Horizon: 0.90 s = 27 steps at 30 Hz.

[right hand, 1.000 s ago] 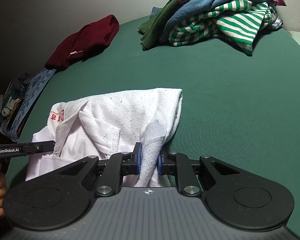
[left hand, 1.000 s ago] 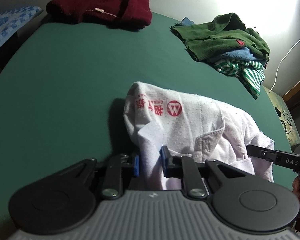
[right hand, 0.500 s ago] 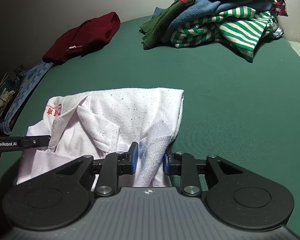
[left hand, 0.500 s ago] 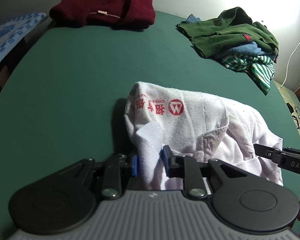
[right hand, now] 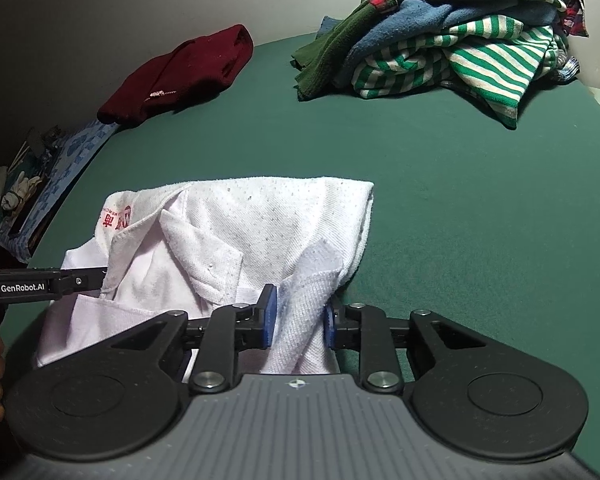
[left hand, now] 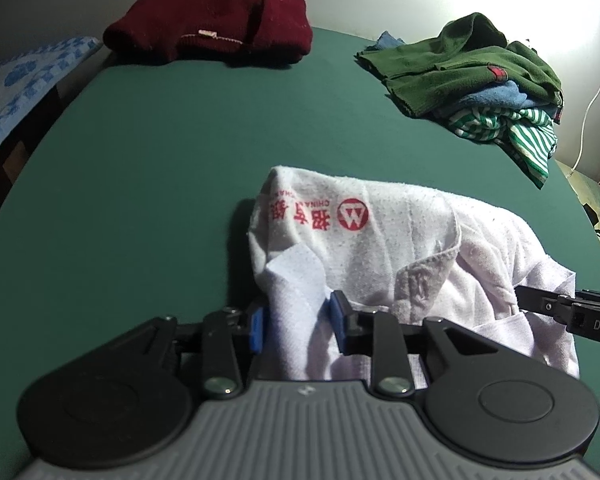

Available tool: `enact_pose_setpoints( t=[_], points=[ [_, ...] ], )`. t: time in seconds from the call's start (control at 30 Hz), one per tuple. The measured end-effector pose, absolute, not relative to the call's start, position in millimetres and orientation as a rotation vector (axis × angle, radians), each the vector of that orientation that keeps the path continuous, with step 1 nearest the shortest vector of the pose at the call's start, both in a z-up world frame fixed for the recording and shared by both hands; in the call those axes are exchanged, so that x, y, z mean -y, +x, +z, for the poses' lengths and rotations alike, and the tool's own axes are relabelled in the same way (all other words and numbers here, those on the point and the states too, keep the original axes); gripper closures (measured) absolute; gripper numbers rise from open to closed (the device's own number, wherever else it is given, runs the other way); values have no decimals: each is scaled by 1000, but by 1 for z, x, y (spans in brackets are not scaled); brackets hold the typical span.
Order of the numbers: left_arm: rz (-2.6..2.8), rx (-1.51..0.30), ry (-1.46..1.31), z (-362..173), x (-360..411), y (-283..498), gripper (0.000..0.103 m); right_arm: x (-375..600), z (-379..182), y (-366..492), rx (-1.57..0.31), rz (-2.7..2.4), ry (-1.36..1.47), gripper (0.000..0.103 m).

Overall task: Fold clothes
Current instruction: 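Keep both grippers pinching the folded white shirt edge and adjust the fold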

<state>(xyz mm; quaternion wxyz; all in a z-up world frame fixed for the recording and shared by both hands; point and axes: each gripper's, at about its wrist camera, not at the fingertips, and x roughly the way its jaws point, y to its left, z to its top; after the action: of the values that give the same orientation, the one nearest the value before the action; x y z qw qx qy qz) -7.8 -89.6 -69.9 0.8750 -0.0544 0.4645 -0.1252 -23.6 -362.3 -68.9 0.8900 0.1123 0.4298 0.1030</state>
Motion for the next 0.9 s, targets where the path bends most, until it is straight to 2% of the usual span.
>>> enact_pose_setpoints(
  t=[0.2, 0.37, 0.57, 0.7, 0.77, 0.83, 0.9],
  points=[
    [-286, -953, -120, -71, 88, -10, 78, 353, -68, -25, -891, 173, 204, 80],
    [-315, -937, -119, -72, 86, -12, 88, 350, -69, -27, -880, 146, 208, 80],
    [-345, -947, -154, -72, 78, -8, 91, 350, -69, -29, -876, 140, 206, 79],
    [-357, -952, -155, -72, 77, -7, 92, 352, -70, -28, -874, 149, 212, 75],
    [-356, -952, -148, -71, 78, -7, 92, 354, -70, -28, -875, 152, 224, 76],
    [-352, -954, -148, -70, 78, -7, 92, 355, -69, -28, -877, 151, 246, 85],
    [-350, -951, -135, -70, 80, -7, 92, 354, -68, -28, -869, 156, 240, 88]
  ],
)
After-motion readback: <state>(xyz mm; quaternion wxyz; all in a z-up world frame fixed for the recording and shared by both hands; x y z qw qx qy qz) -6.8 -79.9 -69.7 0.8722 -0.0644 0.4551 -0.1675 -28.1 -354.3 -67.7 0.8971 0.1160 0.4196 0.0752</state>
